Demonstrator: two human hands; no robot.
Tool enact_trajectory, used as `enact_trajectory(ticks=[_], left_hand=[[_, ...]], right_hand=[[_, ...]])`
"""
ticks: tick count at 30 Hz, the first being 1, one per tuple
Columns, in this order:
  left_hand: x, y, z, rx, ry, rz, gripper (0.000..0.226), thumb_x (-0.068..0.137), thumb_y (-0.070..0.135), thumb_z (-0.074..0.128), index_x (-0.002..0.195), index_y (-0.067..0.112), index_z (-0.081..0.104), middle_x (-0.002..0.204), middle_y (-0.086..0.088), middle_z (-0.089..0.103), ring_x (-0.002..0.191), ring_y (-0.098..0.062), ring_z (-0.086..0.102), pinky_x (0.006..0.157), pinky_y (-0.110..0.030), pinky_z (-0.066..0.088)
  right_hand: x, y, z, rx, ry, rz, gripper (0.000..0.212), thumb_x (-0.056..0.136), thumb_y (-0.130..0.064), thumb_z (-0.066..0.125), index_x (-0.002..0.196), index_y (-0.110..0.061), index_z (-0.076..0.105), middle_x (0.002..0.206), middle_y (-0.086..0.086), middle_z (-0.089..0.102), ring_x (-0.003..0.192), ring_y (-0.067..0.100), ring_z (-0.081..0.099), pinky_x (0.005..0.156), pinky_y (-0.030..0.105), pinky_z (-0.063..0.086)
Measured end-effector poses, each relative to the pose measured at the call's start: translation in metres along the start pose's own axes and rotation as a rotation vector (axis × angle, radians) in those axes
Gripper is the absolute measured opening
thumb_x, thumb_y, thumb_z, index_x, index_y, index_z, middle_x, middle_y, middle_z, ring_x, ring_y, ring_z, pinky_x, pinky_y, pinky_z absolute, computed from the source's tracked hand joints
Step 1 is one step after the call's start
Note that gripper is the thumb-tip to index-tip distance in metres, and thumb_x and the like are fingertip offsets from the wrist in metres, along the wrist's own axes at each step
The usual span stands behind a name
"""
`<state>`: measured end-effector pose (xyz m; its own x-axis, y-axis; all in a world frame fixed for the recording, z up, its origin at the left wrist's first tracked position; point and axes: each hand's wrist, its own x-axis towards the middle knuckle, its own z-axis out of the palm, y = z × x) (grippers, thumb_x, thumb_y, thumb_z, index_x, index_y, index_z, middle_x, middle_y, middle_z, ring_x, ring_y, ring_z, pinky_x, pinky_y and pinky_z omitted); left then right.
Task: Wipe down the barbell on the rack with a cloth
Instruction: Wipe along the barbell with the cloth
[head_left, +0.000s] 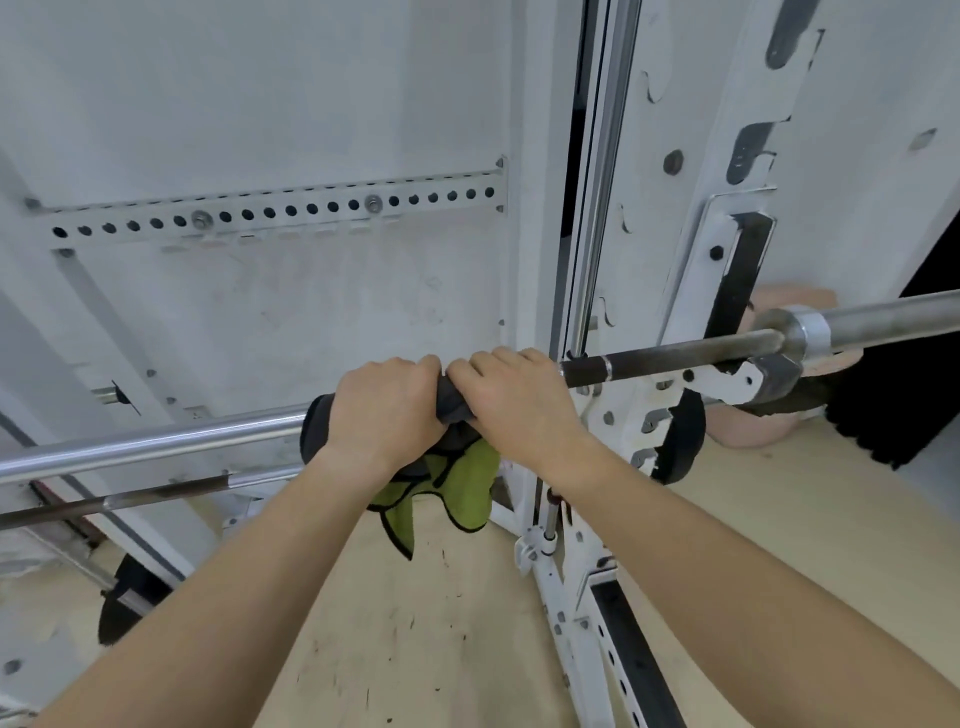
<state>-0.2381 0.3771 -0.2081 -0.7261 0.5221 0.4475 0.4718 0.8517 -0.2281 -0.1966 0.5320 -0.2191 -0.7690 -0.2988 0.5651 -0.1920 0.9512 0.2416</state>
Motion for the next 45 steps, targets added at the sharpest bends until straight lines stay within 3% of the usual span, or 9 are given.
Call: enact_trajectory(ticks=[4, 8, 12, 15, 17, 25, 31, 36, 45], left_hand=[[0.025, 0.055, -0.004, 0.006, -0.002, 0.010, 0.027, 0.088, 0.042, 0.057, 0.082, 0.020, 0.043, 0.060, 0.005, 0.034, 0.052, -0.024, 0.039, 0.044, -0.028, 0.016], [0.056, 0.121, -0.009, -0.027, -0.010, 0.046, 0.023, 0.089, 0.038, 0.054, 0.083, 0.019, 0.043, 0.063, 0.003, 0.039, 0.054, -0.023, 0.040, 0.046, -0.029, 0.022], [0.088, 0.183, -0.019, -0.101, -0.044, 0.089, 0.018, 0.089, 0.034, 0.055, 0.086, 0.018, 0.049, 0.067, 0.002, 0.039, 0.060, -0.023, 0.042, 0.053, -0.032, 0.030], [0.103, 0.203, -0.022, -0.165, -0.087, 0.139, 0.017, 0.087, 0.036, 0.055, 0.090, 0.020, 0.059, 0.070, 0.002, 0.048, 0.061, -0.022, 0.044, 0.055, -0.032, 0.036], [0.106, 0.203, -0.022, -0.177, -0.103, 0.156, 0.019, 0.087, 0.037, 0.055, 0.094, 0.020, 0.060, 0.067, 0.003, 0.042, 0.061, -0.023, 0.045, 0.056, -0.032, 0.037], [0.081, 0.158, -0.020, -0.147, -0.127, 0.112, 0.025, 0.085, 0.039, 0.056, 0.098, 0.017, 0.054, 0.074, 0.000, 0.046, 0.064, -0.026, 0.047, 0.058, -0.032, 0.038], [0.067, 0.122, -0.017, -0.166, -0.165, 0.059, 0.029, 0.081, 0.045, 0.060, 0.088, 0.020, 0.047, 0.071, 0.001, 0.048, 0.065, -0.026, 0.052, 0.058, -0.032, 0.043], [0.082, 0.145, -0.016, -0.194, -0.144, 0.108, 0.027, 0.084, 0.044, 0.058, 0.094, 0.020, 0.053, 0.073, 0.002, 0.048, 0.066, -0.026, 0.052, 0.058, -0.032, 0.043], [0.111, 0.214, -0.023, -0.338, -0.117, 0.130, 0.033, 0.083, 0.044, 0.061, 0.100, 0.018, 0.052, 0.079, -0.001, 0.055, 0.066, -0.025, 0.054, 0.056, -0.034, 0.042]], right_hand=[[-0.025, 0.057, 0.001, -0.045, -0.022, 0.002, 0.030, 0.071, -0.023, 0.078, 0.093, -0.017, 0.058, 0.076, 0.001, 0.062, 0.071, 0.027, 0.062, 0.059, 0.034, 0.040], [-0.056, 0.118, -0.009, -0.127, -0.094, 0.100, 0.029, 0.070, -0.019, 0.079, 0.089, -0.016, 0.057, 0.073, 0.001, 0.062, 0.069, 0.026, 0.062, 0.061, 0.034, 0.041], [-0.076, 0.164, -0.026, -0.188, -0.163, 0.187, 0.023, 0.070, -0.009, 0.075, 0.084, -0.016, 0.058, 0.072, 0.003, 0.067, 0.072, 0.027, 0.066, 0.088, 0.042, 0.047], [-0.079, 0.170, -0.029, -0.204, -0.186, 0.231, 0.019, 0.074, -0.003, 0.067, 0.087, -0.016, 0.062, 0.074, 0.003, 0.068, 0.077, 0.026, 0.065, 0.108, 0.048, 0.035], [-0.079, 0.167, -0.030, -0.202, -0.194, 0.257, 0.018, 0.077, -0.004, 0.063, 0.091, -0.015, 0.062, 0.077, 0.003, 0.068, 0.081, 0.026, 0.065, 0.113, 0.051, 0.029], [-0.061, 0.127, -0.019, -0.083, -0.175, 0.251, 0.022, 0.072, -0.006, 0.069, 0.089, -0.014, 0.059, 0.078, 0.004, 0.067, 0.077, 0.028, 0.065, 0.079, 0.040, 0.043], [-0.052, 0.106, -0.010, -0.010, -0.117, 0.176, 0.028, 0.071, -0.013, 0.077, 0.094, -0.016, 0.061, 0.078, 0.001, 0.067, 0.075, 0.025, 0.065, 0.075, 0.038, 0.045], [-0.058, 0.139, -0.035, -0.143, -0.241, 0.061, 0.025, 0.082, -0.008, 0.067, 0.103, -0.016, 0.056, 0.085, -0.002, 0.065, 0.078, 0.024, 0.065, 0.070, 0.035, 0.036], [-0.089, 0.191, -0.058, -0.108, -0.195, 0.198, 0.019, 0.084, -0.013, 0.063, 0.100, -0.024, 0.060, 0.085, -0.006, 0.069, 0.076, 0.021, 0.066, 0.068, 0.032, 0.033]])
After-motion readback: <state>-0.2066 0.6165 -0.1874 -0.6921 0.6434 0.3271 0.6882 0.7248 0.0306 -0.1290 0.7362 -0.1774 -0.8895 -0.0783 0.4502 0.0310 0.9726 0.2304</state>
